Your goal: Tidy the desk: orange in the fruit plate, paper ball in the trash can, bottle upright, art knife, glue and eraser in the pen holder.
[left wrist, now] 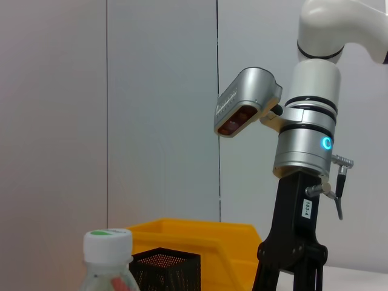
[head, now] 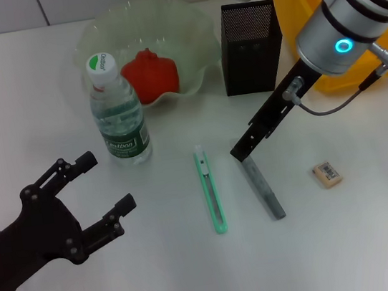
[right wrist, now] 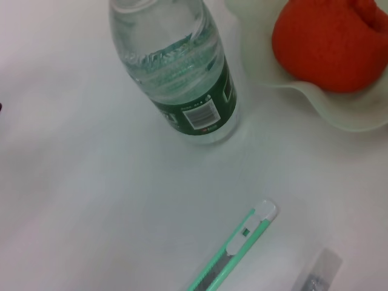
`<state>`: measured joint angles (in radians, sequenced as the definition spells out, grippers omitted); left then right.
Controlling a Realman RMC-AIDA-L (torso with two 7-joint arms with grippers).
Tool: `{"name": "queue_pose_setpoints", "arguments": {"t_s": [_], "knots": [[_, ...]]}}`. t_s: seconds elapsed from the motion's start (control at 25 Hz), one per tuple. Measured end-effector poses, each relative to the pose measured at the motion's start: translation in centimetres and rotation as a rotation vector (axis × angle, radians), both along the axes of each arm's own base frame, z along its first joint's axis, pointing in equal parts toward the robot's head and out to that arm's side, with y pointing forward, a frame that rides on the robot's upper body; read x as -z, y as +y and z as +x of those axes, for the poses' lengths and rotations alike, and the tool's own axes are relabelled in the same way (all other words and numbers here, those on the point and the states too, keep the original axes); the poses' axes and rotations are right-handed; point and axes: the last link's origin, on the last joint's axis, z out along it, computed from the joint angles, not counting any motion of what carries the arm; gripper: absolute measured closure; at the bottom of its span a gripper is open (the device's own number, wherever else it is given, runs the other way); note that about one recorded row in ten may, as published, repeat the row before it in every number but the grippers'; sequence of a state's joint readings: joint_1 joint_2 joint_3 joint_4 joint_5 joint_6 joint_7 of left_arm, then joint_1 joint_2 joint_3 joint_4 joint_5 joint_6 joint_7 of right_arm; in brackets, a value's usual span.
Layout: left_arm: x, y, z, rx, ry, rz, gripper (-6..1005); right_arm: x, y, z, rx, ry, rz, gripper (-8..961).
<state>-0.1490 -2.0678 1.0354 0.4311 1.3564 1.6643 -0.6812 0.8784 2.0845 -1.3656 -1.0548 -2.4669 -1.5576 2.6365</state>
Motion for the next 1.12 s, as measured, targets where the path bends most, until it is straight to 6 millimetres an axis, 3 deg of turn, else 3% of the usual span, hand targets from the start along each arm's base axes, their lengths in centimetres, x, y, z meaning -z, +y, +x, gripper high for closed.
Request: {"name": "queue_pose_setpoints", "arguments": {"t_s": [0.76,1.12], "knots": [[0.2,0.3,0.0,0.0,0.01,-0.018,171,1.7,0.2,-1.0,-0.025,-0.043,-0.027,186],[0.3,0.4,0.0,-0.008,0.018,-0.022,171,4.9,-0.4,-1.9,-0.055,-0.104,-0.053,187]]}}
